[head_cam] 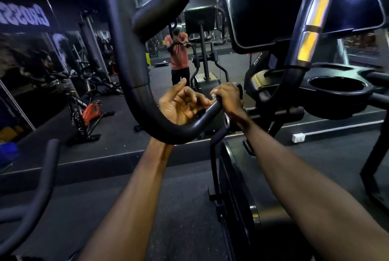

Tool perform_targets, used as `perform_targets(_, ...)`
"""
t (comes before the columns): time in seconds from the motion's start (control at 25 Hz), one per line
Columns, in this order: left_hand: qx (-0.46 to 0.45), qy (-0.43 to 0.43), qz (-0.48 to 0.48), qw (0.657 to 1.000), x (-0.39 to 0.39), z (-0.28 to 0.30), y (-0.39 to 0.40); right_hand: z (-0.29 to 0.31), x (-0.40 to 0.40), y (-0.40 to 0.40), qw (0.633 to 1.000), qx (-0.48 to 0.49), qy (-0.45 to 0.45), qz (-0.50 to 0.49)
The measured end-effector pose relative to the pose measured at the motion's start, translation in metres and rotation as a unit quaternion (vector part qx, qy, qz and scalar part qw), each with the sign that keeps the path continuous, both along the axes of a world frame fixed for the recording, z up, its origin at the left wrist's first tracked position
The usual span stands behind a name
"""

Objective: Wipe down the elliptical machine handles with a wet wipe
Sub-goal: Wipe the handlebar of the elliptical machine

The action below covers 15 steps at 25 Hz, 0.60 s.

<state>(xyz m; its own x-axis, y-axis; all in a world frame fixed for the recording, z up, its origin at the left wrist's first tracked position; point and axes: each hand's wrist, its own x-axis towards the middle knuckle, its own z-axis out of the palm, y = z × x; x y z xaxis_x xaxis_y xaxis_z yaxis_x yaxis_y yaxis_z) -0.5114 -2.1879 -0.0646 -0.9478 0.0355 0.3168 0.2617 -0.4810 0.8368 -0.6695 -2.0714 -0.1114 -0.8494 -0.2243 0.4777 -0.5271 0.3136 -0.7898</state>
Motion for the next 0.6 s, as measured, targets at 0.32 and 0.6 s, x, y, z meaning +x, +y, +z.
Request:
perform_targets(0.32, 0.060, -0.009, 0.041, 0.997, -0.003, -0.010, 0.000, 0.016, 0.018, 0.007, 0.997, 0.074, -0.034, 0.019)
perform_targets(0.6, 0.213, -0.082, 0.109, 0.967, 0.004, -0.012, -0.012, 0.025, 0.119, -0.006, 1.000, 0.014, -0.008, 0.006)
